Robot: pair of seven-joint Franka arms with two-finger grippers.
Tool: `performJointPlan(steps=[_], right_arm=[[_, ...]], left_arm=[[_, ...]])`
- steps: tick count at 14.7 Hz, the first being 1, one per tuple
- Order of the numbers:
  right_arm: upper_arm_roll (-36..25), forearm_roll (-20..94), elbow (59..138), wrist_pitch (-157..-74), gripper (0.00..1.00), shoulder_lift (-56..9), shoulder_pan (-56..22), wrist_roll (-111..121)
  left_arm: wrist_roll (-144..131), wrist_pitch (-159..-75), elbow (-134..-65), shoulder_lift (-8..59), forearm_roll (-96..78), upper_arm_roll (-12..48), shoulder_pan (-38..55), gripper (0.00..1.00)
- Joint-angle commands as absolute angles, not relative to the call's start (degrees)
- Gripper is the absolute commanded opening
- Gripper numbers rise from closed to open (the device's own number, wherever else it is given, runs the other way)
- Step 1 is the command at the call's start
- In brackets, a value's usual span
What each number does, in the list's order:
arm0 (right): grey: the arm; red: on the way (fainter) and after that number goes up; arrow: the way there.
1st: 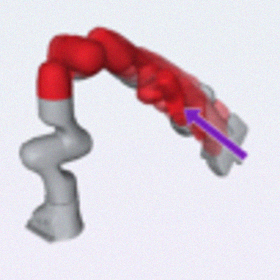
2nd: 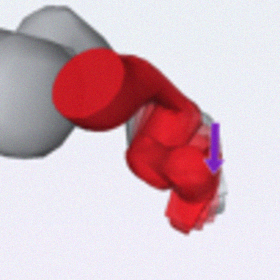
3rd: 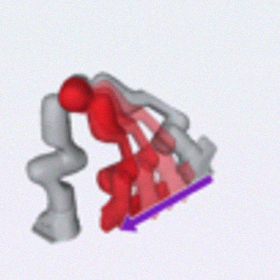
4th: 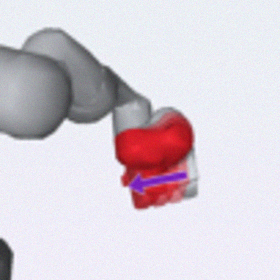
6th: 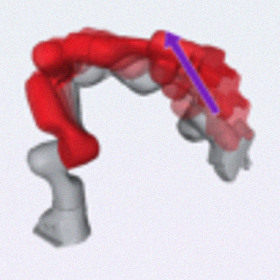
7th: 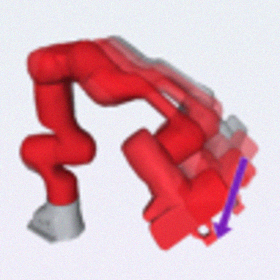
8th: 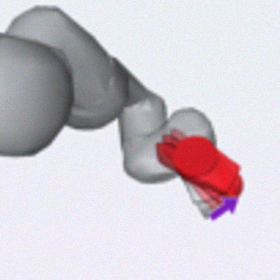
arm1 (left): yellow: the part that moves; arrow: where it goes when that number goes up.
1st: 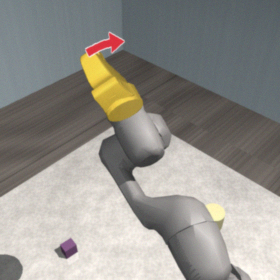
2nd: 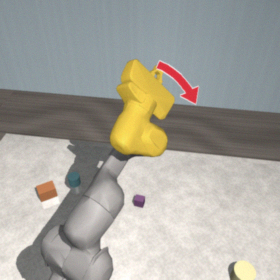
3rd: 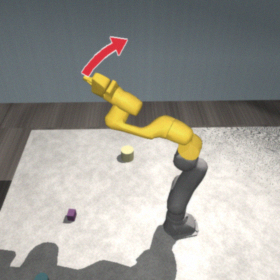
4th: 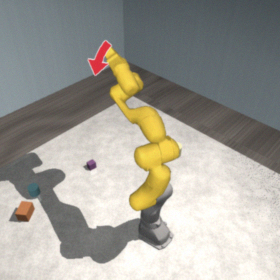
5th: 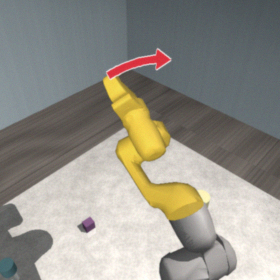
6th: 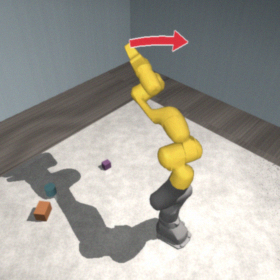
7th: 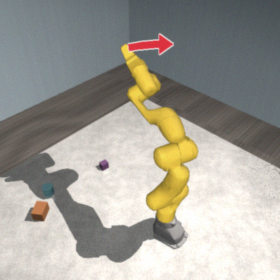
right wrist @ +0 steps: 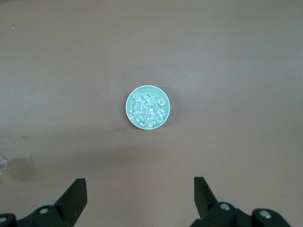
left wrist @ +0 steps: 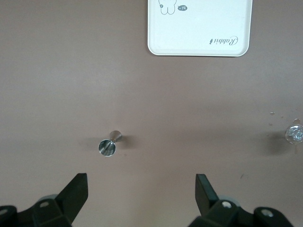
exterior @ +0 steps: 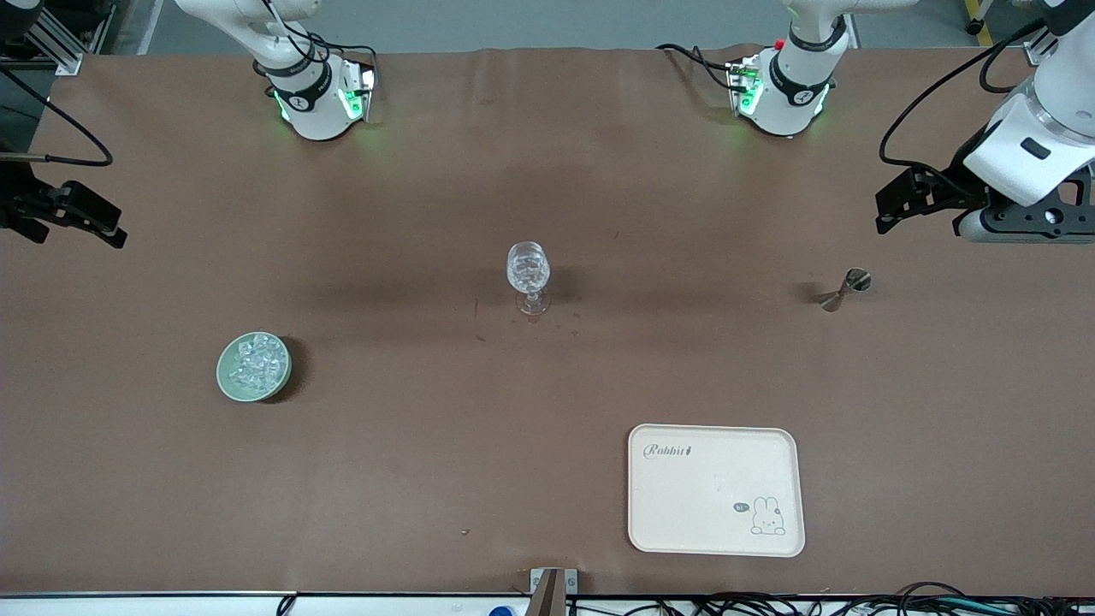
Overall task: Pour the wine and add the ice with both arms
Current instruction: 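Lower the right gripper into the ice bowl while the left gripper reaches the jigger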
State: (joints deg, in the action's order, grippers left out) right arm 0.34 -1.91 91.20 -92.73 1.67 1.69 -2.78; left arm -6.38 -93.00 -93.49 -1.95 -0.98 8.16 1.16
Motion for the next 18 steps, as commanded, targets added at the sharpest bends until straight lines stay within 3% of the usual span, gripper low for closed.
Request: performJointPlan(steps=[1, 6, 11, 15, 18], right_arm=[[0.4, -2.7, 92.4, -92.7, 1.0, 2.9, 1.4, -3.8], [0.4, -2.7, 92.5, -92.8, 1.0, 2.9, 1.4, -3.8], [0.4, -2.7, 93.8, -94.9, 1.0, 1.8, 1.7, -3.8], [-0.1, -2.8, 104.5, -108.4, 1.0, 0.4, 2.0, -3.8], [-1.0, -2.7, 109.2, -116.2, 1.0, -3.5, 2.3, -3.9]], left_arm=[[-6.9, -93.7, -94.0, -2.4, 0.1, 9.1, 0.8, 1.0], [-7.2, -93.4, -93.7, -1.9, -0.3, 8.2, 1.3, 1.0], [-12.4, -93.2, -93.3, 1.4, -5.0, -2.4, 2.0, 1.0], [-15.8, -93.2, -93.4, 7.1, -7.1, -9.4, 1.7, 1.0], [-18.7, -93.2, -93.3, 13.7, -18.1, -17.8, 1.5, 1.0]])
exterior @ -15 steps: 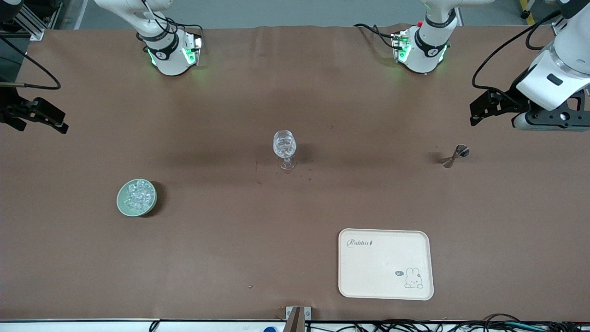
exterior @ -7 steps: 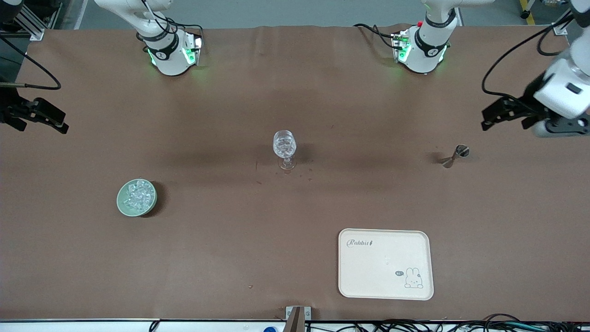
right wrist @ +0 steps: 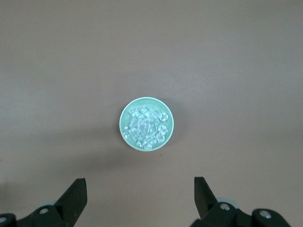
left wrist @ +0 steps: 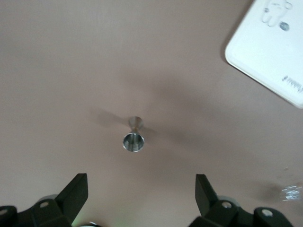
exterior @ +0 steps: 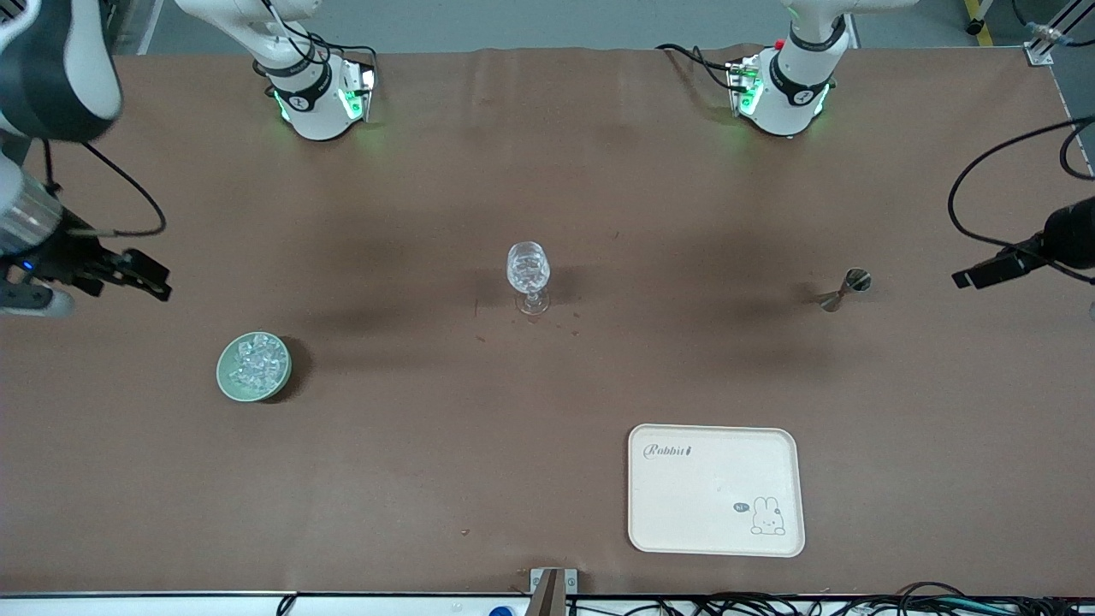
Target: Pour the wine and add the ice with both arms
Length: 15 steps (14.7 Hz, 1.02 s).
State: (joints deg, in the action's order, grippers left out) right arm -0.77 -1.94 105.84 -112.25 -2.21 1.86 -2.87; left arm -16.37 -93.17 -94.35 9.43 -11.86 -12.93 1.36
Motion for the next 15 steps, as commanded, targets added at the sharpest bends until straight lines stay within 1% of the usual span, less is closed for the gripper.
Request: performJointPlan(steps=[1, 3, 6, 7, 9, 12, 13, 15], right_arm=[[-1.1, -2.7, 109.5, -117.2, 1.0, -5.5, 2.3, -4.0], [-2.0, -2.7, 109.5, -120.6, 1.0, -10.3, 2.3, -4.2], [-2.1, -2.7, 110.9, -129.3, 1.0, -16.2, 2.2, -4.6], [-2.2, -2.7, 111.9, -131.1, 1.0, -17.0, 2.3, -4.5], [-2.2, -2.7, 112.8, -133.8, 1.0, -19.2, 2.2, -4.6], [-2.2, -2.5, 117.3, -144.4, 1.0, -21.4, 2.1, -4.8], [-2.2, -2.5, 117.9, -146.7, 1.0, -22.4, 1.9, -6.3], [-2.2, -2.5, 117.9, -147.1, 1.0, -23.1, 1.8, -6.8]], left_arm=[[-19.4, -93.2, -93.3, 15.8, -22.2, -21.0, 1.5, 1.0], [-19.7, -92.6, -93.8, 20.5, -30.1, -27.1, 1.4, 1.0], [-19.4, -86.3, -93.9, 28.7, -38.5, -32.3, 1.2, 1.0], [-19.5, -85.5, -94.6, 30.7, -41.7, -33.0, 1.1, 1.0], [-19.0, -85.3, -98.6, 32.4, -47.0, -35.1, 0.4, 1.0], [-18.8, -85.6, -105.2, 32.7, -52.5, -35.9, 0.4, 1.0], [-18.0, -86.0, -107.2, 33.0, -52.8, -35.9, 0.4, 1.0], [-16.3, -86.1, -108.7, 35.0, -54.5, -35.9, 0.4, 1.0]])
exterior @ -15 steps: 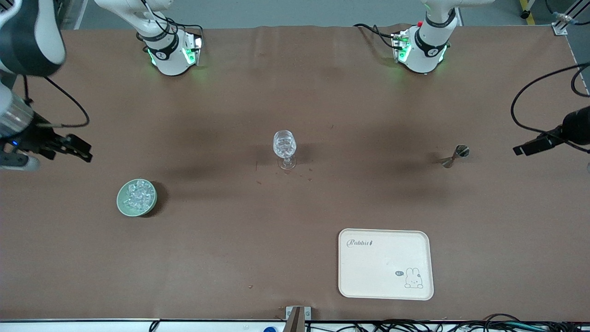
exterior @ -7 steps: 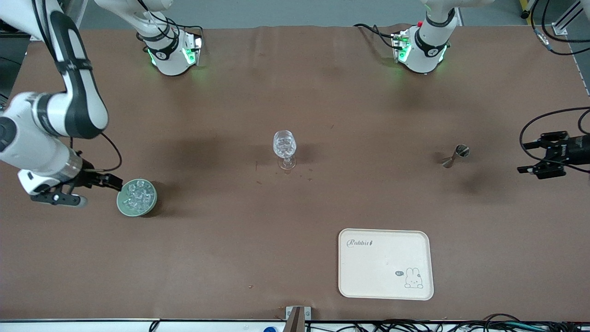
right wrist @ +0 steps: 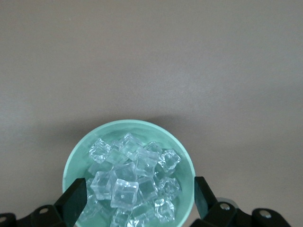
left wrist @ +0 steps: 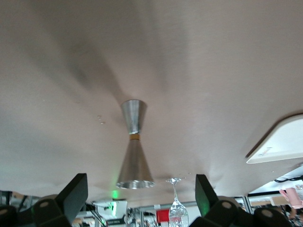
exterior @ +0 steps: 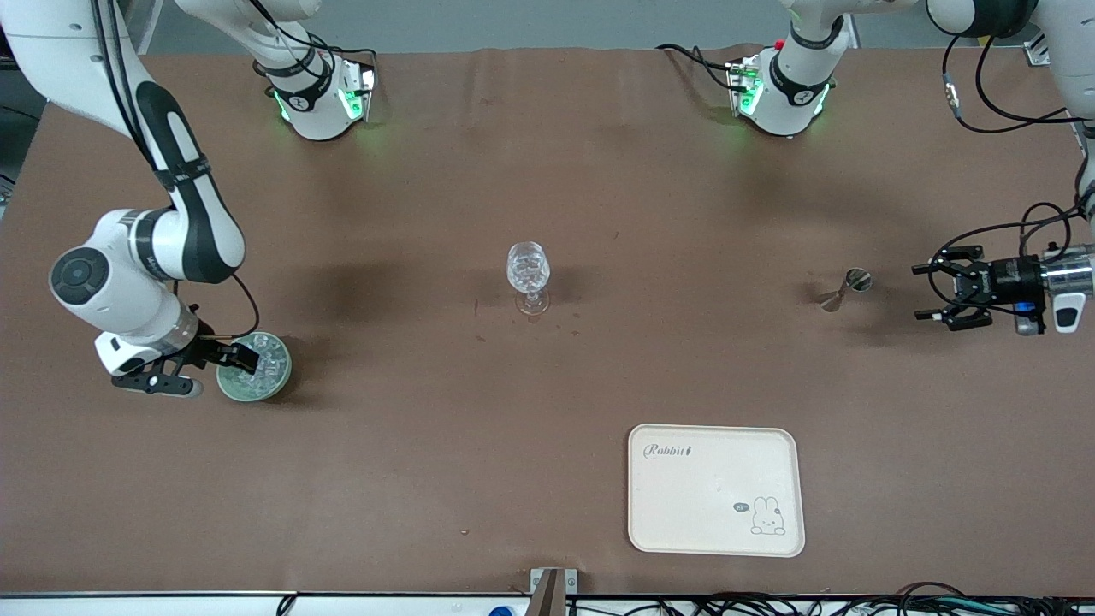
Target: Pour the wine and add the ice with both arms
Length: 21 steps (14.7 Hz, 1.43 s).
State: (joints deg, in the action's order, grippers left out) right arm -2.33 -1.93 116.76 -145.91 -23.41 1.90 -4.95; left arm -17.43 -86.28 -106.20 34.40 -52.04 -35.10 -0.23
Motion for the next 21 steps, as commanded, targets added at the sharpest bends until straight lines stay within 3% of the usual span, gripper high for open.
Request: performJointPlan(steps=[1, 12, 19, 21], right_arm=[[-2.1, -2.5, 117.9, -147.1, 0.98, -23.1, 1.7, -6.9], [-1.9, -2.5, 120.2, -146.5, 0.59, -23.7, -0.2, -10.8], [-1.9, -2.5, 119.5, -146.4, 0.57, -23.7, 0.2, -10.6], [-1.9, -2.5, 119.0, -146.3, 0.57, -23.7, 0.4, -10.2]], left_arm=[[-16.2, -86.1, -108.9, 36.4, -56.2, -35.9, 0.3, 1.0], [-10.3, -86.1, -116.5, 42.5, -68.0, -35.3, 1.8, 1.0], [-10.9, -85.9, -118.0, 42.2, -70.3, -35.2, 4.2, 1.0], [-11.7, -85.8, -117.9, 42.0, -70.4, -35.2, 4.3, 0.96]])
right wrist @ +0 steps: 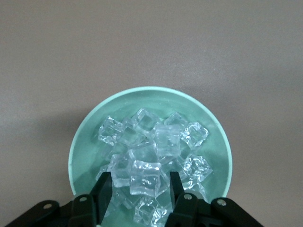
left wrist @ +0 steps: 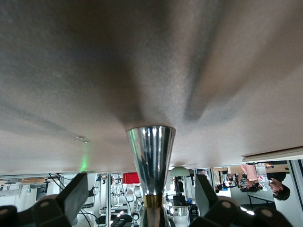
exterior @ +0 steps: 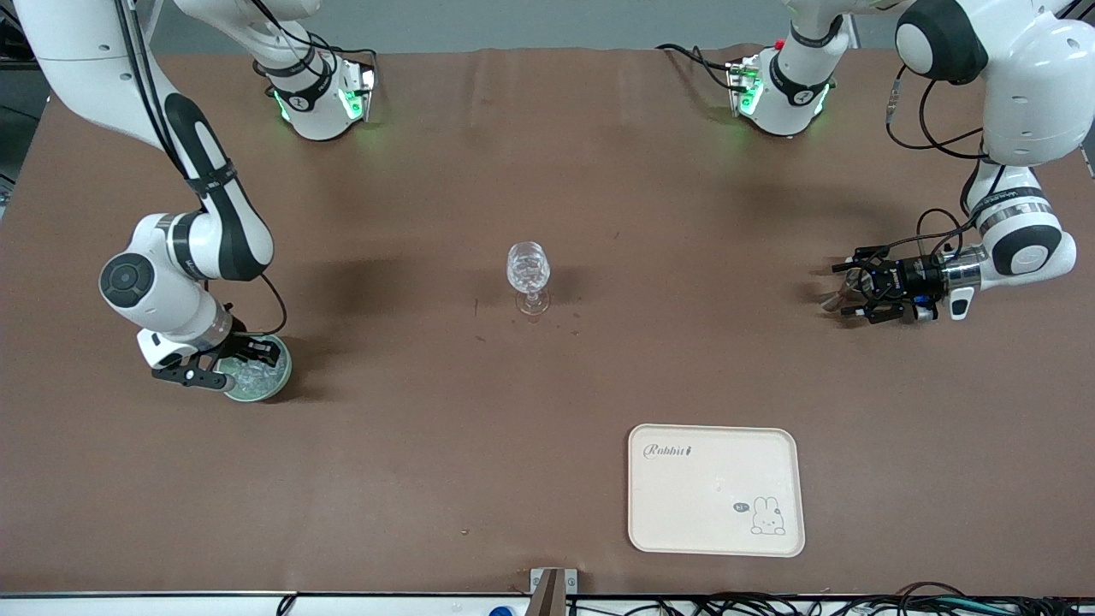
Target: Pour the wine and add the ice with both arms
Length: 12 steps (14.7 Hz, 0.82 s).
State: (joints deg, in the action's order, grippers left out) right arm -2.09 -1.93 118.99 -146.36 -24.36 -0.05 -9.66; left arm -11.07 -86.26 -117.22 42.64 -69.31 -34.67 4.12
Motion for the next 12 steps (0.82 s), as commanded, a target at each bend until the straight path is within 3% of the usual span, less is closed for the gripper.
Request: performJointPlan(steps=[1, 6, 9, 12], right_arm=[[-2.0, -2.6, 118.7, -146.4, 0.57, -23.7, 0.6, -10.0], [-2.1, -2.6, 118.8, -147.1, 0.57, -24.2, 0.8, -10.1], [-2.2, -2.7, 118.7, -147.4, 0.48, -24.5, 0.9, -10.0], [-2.3, -2.7, 118.8, -148.3, 0.44, -25.0, 0.9, -10.0]], left_arm=[[-12.0, -85.8, -117.6, 42.0, -70.4, -35.2, 4.2, 0.92], [-12.0, -83.7, -117.1, 41.9, -70.4, -35.4, 3.3, 0.59], [-12.0, -82.6, -116.4, 41.9, -70.3, -35.7, 2.6, 0.59], [-12.0, -82.6, -116.1, 41.9, -70.3, -35.7, 2.2, 0.5]])
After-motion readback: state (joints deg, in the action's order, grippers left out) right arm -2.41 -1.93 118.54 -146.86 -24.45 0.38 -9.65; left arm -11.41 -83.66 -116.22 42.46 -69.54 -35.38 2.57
